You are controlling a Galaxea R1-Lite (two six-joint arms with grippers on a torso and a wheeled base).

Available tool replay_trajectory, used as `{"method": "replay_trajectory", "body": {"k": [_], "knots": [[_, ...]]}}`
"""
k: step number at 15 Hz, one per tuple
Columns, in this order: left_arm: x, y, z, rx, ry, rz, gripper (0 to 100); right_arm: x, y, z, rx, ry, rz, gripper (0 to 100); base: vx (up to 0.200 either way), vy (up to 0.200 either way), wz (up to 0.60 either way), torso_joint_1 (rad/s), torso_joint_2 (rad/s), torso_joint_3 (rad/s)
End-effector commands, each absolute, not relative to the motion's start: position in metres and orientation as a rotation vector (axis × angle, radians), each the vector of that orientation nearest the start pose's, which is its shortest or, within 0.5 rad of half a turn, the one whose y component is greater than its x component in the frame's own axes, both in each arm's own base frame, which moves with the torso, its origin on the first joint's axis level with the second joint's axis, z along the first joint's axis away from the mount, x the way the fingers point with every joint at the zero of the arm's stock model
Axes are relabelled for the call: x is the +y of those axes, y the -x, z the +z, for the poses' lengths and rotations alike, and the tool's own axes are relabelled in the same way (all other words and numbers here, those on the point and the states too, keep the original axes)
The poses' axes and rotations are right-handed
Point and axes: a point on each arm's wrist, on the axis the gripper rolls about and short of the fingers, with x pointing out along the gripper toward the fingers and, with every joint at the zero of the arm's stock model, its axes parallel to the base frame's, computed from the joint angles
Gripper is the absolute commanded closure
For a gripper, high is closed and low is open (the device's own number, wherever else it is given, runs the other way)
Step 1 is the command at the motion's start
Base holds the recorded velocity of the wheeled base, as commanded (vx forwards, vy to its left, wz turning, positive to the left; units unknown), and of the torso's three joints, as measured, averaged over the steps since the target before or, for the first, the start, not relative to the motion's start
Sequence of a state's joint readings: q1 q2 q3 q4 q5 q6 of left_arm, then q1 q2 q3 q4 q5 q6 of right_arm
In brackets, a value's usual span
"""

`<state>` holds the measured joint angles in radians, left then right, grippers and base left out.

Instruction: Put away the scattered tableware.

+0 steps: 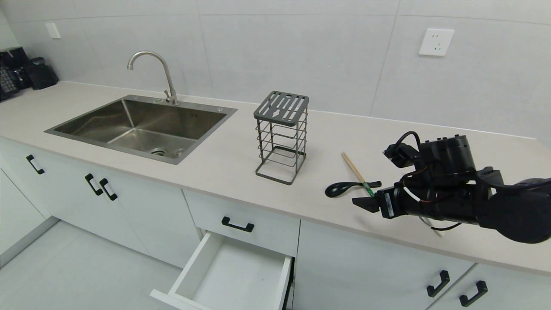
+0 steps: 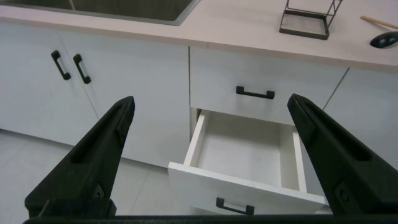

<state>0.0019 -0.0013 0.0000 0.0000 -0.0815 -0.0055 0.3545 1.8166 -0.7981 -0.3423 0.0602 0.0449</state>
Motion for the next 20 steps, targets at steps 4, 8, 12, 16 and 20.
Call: {"method": "replay_trajectory", "body": {"k": [4, 8, 12, 16, 20], "knots": [[-0.002, 0.023, 0.075, 0.000, 0.006, -0.078, 0, 0.102, -0.316, 0.102, 0.689, 0.066, 0.353, 0, 0.000, 0.000, 0.00, 0.000, 0.00, 0.000], [-0.002, 0.023, 0.075, 0.000, 0.006, -0.078, 0, 0.105, -0.327, 0.081, 0.695, 0.092, 0.377, 0, 0.000, 0.000, 0.00, 0.000, 0.00, 0.000], [-0.002, 0.023, 0.075, 0.000, 0.006, -0.078, 0, 0.108, -0.332, 0.070, 0.719, 0.090, 0.387, 0, 0.000, 0.000, 0.00, 0.000, 0.00, 0.000], [-0.002, 0.023, 0.075, 0.000, 0.006, -0.078, 0, 0.116, -0.343, 0.063, 0.709, 0.089, 0.413, 0, 0.000, 0.000, 0.00, 0.000, 0.00, 0.000], [-0.002, 0.023, 0.075, 0.000, 0.006, -0.078, 0, 0.115, -0.352, 0.059, 0.706, 0.086, 0.403, 0, 0.000, 0.000, 0.00, 0.000, 0.00, 0.000]]}}
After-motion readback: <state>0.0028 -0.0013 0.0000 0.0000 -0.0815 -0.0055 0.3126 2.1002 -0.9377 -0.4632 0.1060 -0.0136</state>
